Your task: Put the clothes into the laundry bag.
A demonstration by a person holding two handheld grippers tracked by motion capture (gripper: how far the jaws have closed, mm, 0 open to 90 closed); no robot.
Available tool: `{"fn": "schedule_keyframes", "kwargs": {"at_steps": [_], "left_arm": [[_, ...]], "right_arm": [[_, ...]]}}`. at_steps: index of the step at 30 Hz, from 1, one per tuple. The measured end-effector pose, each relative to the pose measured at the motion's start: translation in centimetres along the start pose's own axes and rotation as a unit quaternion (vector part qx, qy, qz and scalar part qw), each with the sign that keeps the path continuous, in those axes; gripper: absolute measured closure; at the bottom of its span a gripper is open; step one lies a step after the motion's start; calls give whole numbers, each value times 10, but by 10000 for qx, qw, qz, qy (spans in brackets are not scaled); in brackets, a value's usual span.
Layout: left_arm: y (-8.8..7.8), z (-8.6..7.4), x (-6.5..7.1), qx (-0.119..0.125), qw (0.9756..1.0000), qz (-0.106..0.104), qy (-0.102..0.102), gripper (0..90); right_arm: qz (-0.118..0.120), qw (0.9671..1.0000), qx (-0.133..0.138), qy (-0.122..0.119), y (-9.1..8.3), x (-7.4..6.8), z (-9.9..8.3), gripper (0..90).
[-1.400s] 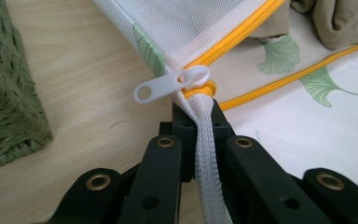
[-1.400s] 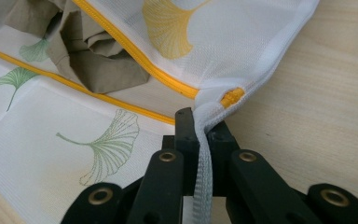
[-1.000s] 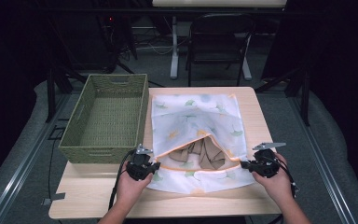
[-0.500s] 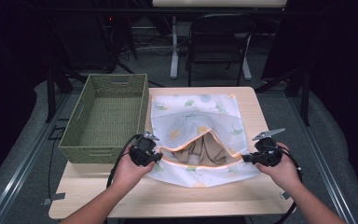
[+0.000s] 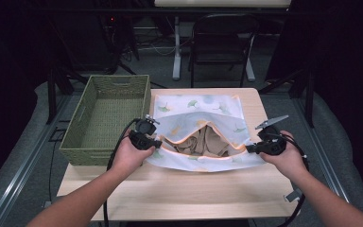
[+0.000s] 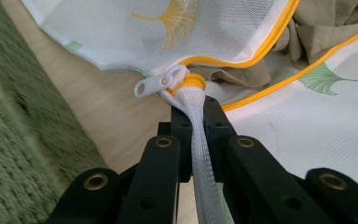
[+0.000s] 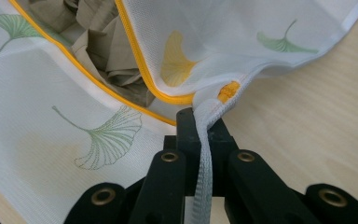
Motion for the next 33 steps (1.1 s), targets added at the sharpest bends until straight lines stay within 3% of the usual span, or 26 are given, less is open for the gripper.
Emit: {"fn": "schedule_keyframes", "kwargs": {"at_steps": [8,13,16,24,32,33], "left_arm": [[-8,22,-15,158,9998,133,-75,861],[-9,28,-20,158,9996,198,-153,859],[-10,32,-25,48,9996,211,-205,859],[-14,46,-29,-239,9985,416,-275,856],[-17,62,-34,-503,9957,567,-525,853],[-16,66,-36,-583,9949,618,-541,852]], "right_arm": [[-92,9998,95,-140,-5,3,31,877],[-131,9997,141,-137,-5,5,40,877],[-142,9998,158,-8,-4,8,45,878],[-277,9996,-17,-6,-2,7,58,879],[-567,9980,-253,133,-4,9,78,880],[-714,9965,-370,214,-4,9,84,880]]}}
Point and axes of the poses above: each handheld gripper's, and its own axes: y roughly forward along the jaws, z roughly out of its top, x roughly to its right, the point moved 6 cm from there along y, roughly forward along the jaws, and after that the axes turned 12 degrees about x, right-handed, at the moved point
